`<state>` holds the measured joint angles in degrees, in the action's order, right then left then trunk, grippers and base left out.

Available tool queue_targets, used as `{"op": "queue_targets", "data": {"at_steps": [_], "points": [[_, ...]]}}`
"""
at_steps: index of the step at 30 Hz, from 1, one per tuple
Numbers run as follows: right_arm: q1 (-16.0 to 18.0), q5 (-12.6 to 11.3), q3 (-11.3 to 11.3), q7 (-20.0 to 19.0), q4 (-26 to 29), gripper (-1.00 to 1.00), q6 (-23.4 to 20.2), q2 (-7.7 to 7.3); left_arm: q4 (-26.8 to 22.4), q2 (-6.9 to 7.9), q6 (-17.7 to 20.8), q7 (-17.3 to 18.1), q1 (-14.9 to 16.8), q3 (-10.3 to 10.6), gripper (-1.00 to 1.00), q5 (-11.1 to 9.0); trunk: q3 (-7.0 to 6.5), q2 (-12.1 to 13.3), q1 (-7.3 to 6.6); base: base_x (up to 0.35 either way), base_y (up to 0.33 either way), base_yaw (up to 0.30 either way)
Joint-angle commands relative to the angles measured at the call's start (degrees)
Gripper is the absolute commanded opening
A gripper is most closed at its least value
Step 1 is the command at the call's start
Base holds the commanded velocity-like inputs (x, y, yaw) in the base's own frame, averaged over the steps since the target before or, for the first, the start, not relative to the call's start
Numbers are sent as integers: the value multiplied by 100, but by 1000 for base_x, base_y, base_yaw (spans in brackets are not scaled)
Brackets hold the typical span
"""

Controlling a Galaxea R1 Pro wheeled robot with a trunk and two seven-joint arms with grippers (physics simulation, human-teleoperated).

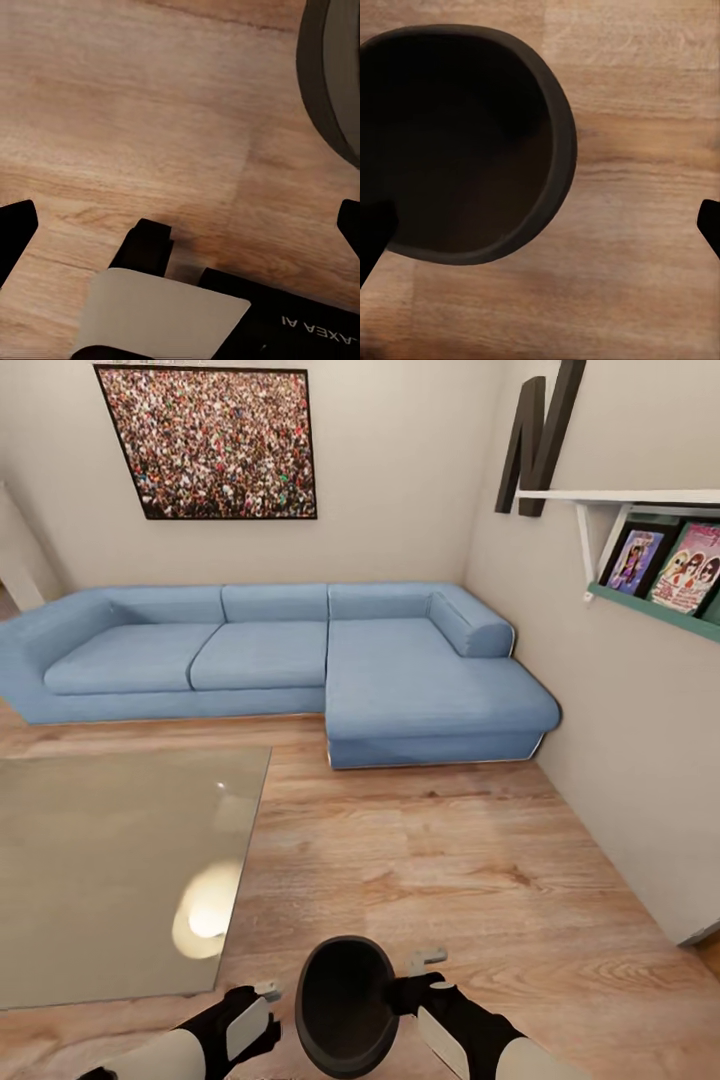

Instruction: Place each of the two pumpkins and all three candles from the living room inside a cabinet in the living room (use any cabinet), then make sure every cabinet is closed, and position the cauldron so it is next to a table in the living room.

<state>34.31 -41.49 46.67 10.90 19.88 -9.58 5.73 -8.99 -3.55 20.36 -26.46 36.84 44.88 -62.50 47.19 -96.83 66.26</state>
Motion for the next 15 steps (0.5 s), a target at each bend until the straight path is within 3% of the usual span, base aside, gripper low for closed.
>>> {"op": "queue_targets", "data": {"at_steps": [1, 7, 10, 12, 13, 15], "points": [[1, 0, 0, 0, -5, 100, 0, 1, 1, -8, -2, 0, -10, 1, 100, 1, -19, 42, -23, 0, 0, 281], [1, 0, -2, 0, -10, 100, 0, -1, -60, -50, -2, -11, -30, 11, 100, 2, -126, 282, -154, 0, 0, 284], [-1, 0, -7, 2, -10, 100, 1, -14, -369, -144, 48, -50, 9, 5, 100, 19, -180, 403, -220, 0, 0, 284], [-1, 0, -8, 6, -10, 100, 1, -7, -1163, -150, 117, -119, 62, -4, 100, 37, -216, 483, -264, 0, 0, 285], [-1, 0, -9, 6, -10, 100, 0, -3, -2465, -147, 424, -738, 227, -30, 100, 26, -234, 523, -286, 0, 0, 285], [1, 0, -9, 8, -8, 100, 5, -2, -3306, -153, 767, -1408, 331, -86, 100, 8, -270, 603, -330, 0, 0, 285]]}}
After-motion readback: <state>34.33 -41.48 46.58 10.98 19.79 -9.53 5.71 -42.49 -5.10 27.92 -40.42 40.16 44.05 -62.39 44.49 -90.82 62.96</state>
